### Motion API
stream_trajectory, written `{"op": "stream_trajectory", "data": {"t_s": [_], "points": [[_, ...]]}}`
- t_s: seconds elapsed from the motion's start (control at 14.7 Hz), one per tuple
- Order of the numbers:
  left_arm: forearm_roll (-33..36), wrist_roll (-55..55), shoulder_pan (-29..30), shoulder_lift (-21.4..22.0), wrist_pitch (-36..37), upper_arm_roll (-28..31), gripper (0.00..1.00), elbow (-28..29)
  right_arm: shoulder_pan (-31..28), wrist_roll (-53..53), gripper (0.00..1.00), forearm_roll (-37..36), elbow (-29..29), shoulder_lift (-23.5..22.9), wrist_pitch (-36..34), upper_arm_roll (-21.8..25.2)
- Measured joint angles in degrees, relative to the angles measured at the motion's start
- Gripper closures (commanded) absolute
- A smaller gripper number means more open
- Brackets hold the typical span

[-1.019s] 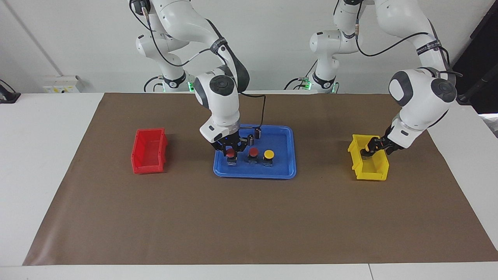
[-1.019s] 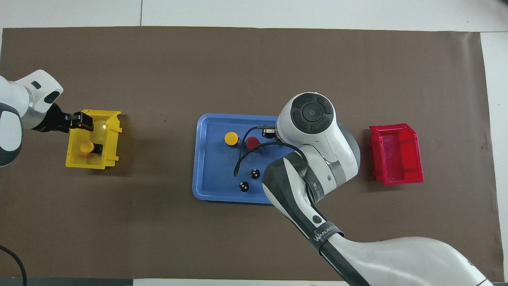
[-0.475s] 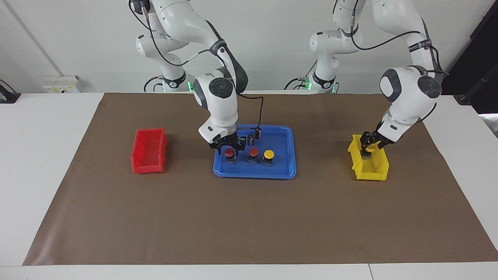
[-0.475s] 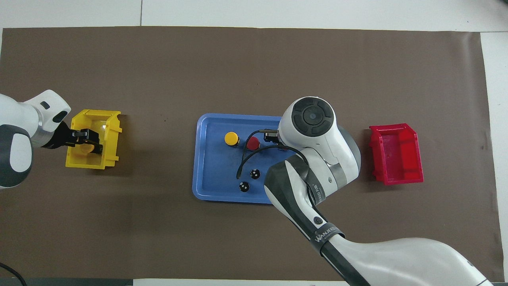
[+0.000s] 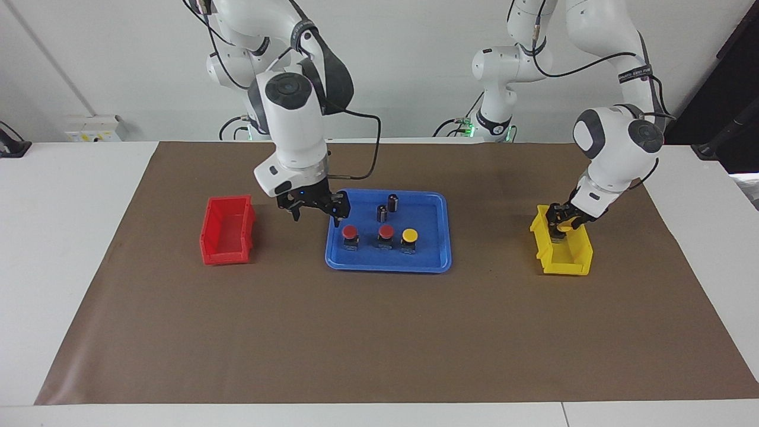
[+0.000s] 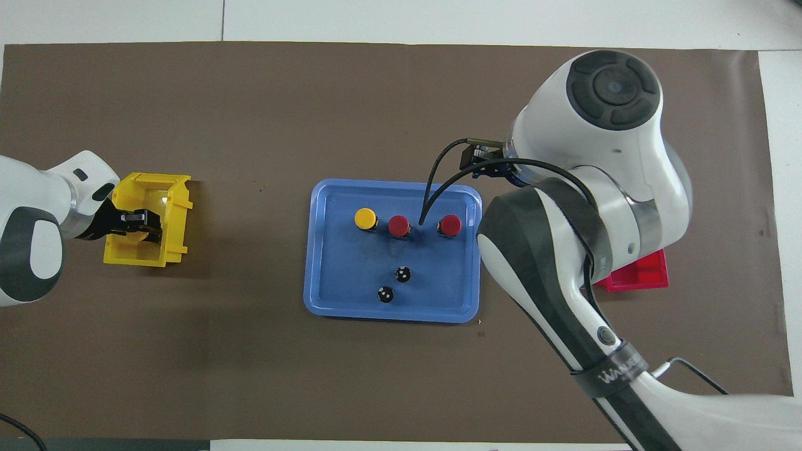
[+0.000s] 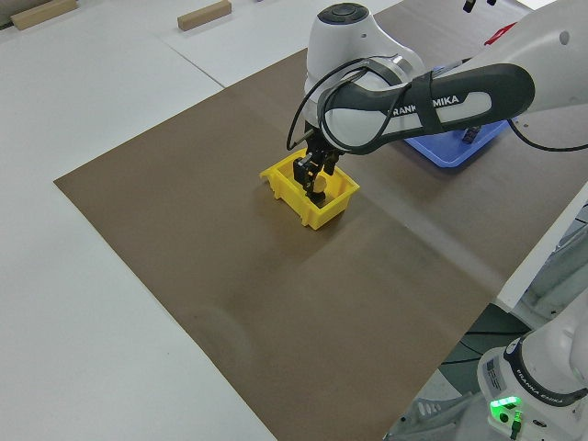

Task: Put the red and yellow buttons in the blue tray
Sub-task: 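Withdraw the right gripper while the left gripper grasps the last yellow button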

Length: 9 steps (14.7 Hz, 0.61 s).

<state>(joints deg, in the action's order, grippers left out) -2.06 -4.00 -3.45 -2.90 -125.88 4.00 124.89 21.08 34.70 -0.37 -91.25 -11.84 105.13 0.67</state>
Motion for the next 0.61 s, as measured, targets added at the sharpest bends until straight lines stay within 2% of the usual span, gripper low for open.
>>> {"op": "stream_trajectory", "data": {"t_s": [0.07,0.27,0.34,0.54,0.61], "points": [[0.0,-0.02,0.0,0.0,-0.01,0.0,0.97,0.0,-0.82,0.0,0.0,0.02,0.98,0.68,-1.6,0.01],[0.0,-0.03,0.0,-0.03,1.16,-0.02,0.99,-1.18,-4.63,-1.78,0.0,0.02,2.29,4.13,-5.9,0.03],[0.0,-0.07,-0.01,-0.09,4.11,-0.09,0.99,-3.5,-6.15,-4.08,0.0,0.02,2.42,5.56,-7.64,0.05],[-0.29,0.27,-0.65,-0.41,18.88,-0.74,0.99,-17.48,-12.23,-14.23,0.0,0.11,2.63,9.9,-13.69,0.1],[-0.85,1.56,-1.86,-0.67,21.79,-0.96,0.99,-21.51,-14.3,-17.88,0.0,0.16,2.66,11.11,-15.38,0.15]]}}
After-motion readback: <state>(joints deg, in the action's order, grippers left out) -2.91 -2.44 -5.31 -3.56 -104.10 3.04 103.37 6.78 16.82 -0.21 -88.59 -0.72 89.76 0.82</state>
